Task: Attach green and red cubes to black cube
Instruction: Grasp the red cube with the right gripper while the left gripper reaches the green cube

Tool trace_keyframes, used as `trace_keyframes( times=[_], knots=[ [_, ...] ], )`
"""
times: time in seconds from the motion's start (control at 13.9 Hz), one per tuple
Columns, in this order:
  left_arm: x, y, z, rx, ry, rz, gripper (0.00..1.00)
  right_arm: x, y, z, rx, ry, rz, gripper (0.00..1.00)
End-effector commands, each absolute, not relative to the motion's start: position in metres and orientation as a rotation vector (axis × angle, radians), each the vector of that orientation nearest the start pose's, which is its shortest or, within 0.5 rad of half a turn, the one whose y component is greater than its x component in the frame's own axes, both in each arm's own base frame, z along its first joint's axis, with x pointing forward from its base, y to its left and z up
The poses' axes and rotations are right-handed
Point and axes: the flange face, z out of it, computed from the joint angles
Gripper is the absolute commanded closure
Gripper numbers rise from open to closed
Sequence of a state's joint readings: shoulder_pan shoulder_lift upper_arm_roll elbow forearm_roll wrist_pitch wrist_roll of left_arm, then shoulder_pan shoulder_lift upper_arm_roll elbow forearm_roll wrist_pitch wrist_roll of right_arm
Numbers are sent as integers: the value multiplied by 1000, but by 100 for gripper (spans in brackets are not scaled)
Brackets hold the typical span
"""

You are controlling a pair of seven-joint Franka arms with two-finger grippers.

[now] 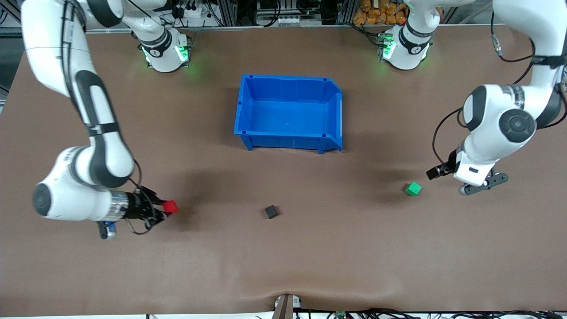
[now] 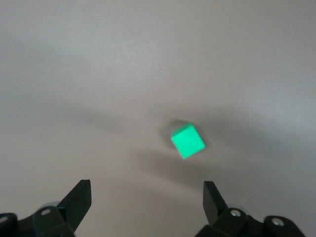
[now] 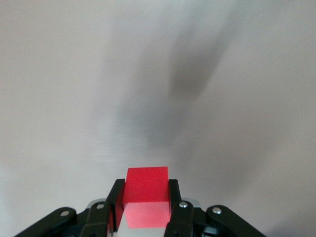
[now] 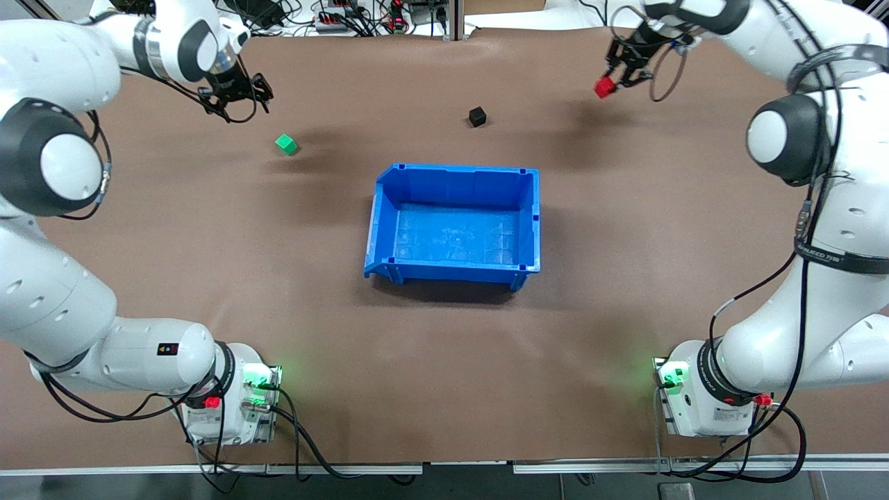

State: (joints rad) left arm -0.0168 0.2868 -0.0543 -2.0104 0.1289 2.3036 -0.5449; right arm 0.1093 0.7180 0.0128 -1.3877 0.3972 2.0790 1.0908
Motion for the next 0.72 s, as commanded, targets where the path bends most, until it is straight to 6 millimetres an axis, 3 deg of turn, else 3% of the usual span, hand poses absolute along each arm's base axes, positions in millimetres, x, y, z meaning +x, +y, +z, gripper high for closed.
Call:
trace_keyframes(
  times=[0.0, 0.36, 0.65],
  knots=[
    [610, -46, 285, -2965, -875, -86, 0, 742, 150, 263, -2239, 1653, 261, 100],
    [622, -51, 244, -2892, -1120, -69, 0, 754, 250, 232, -2056, 1744, 249, 100],
    [622, -55, 223, -2814, -1295, -35, 2, 737, 304, 218, -2010, 1792, 268, 100]
  ],
)
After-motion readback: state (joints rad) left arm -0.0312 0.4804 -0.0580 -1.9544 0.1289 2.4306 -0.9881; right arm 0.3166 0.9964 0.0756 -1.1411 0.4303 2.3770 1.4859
